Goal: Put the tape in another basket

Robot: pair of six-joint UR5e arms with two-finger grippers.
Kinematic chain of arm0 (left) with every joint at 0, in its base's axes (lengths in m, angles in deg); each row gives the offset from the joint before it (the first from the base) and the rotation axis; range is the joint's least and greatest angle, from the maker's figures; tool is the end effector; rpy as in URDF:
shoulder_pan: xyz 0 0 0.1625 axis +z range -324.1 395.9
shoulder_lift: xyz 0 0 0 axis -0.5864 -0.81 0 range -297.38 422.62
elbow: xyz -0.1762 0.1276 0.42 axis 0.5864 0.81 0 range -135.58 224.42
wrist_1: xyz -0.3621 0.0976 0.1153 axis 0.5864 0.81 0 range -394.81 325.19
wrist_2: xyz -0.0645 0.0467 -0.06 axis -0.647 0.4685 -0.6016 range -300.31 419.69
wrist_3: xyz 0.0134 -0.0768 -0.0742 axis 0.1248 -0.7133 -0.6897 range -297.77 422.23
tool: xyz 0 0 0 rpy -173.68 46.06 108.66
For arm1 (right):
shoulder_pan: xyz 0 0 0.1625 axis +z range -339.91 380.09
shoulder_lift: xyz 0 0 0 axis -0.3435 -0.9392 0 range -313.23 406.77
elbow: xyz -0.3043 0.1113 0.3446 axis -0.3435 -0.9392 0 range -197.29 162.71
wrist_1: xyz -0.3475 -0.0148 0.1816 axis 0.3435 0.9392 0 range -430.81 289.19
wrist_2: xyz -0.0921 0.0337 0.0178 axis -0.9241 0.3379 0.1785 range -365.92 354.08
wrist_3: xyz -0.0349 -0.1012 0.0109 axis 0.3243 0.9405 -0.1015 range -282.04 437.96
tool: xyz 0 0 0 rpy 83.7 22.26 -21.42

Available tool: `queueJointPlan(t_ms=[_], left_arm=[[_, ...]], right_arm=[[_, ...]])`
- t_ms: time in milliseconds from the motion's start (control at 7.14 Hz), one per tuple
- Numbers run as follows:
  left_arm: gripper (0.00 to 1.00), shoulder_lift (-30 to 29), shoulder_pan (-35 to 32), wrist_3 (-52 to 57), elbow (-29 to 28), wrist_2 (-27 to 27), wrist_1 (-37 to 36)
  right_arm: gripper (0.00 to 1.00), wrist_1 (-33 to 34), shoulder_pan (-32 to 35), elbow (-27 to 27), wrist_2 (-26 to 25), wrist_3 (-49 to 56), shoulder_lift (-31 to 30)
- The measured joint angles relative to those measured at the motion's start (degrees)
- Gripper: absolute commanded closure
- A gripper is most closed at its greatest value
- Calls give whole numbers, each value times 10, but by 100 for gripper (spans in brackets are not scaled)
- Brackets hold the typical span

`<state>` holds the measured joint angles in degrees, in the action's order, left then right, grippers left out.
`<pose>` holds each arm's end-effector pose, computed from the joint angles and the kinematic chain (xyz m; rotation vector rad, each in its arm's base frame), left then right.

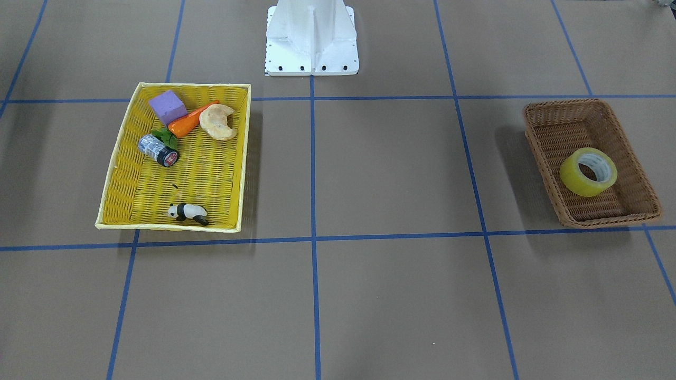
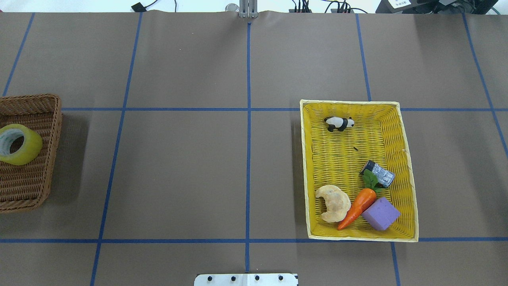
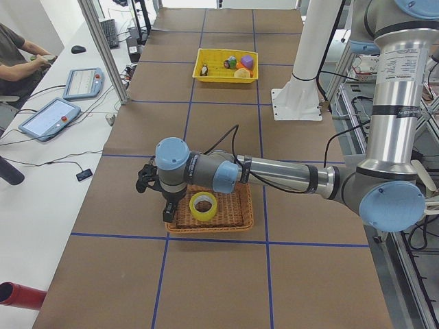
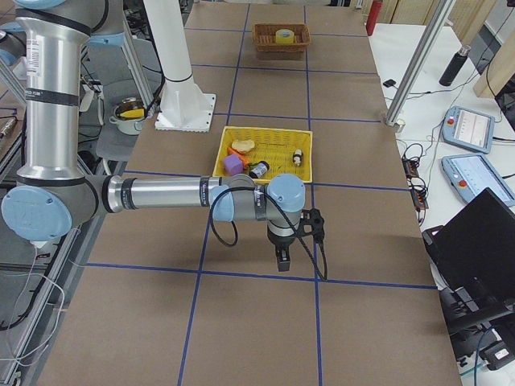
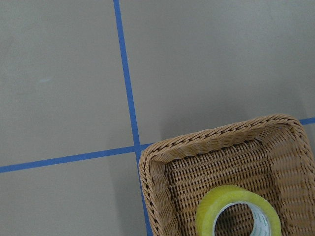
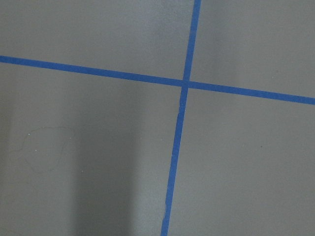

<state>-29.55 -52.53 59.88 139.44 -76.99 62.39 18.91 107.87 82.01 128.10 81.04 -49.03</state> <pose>-0.0413 -0.5002 0.6357 0.2094 0.8180 0.0895 0.0420 -0.4271 0.6812 0.0686 -0.7680 -0.1133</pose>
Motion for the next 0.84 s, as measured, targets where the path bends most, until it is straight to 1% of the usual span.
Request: queueJointPlan(t_ms=[420,841], left_arm=[[2,-1,1,1,-3,1,1],[2,0,1,0,-2,0,1]], right_arm=[[0,-2,0,-11,5,4,3],[0,-1,-1,-11,11,2,5]])
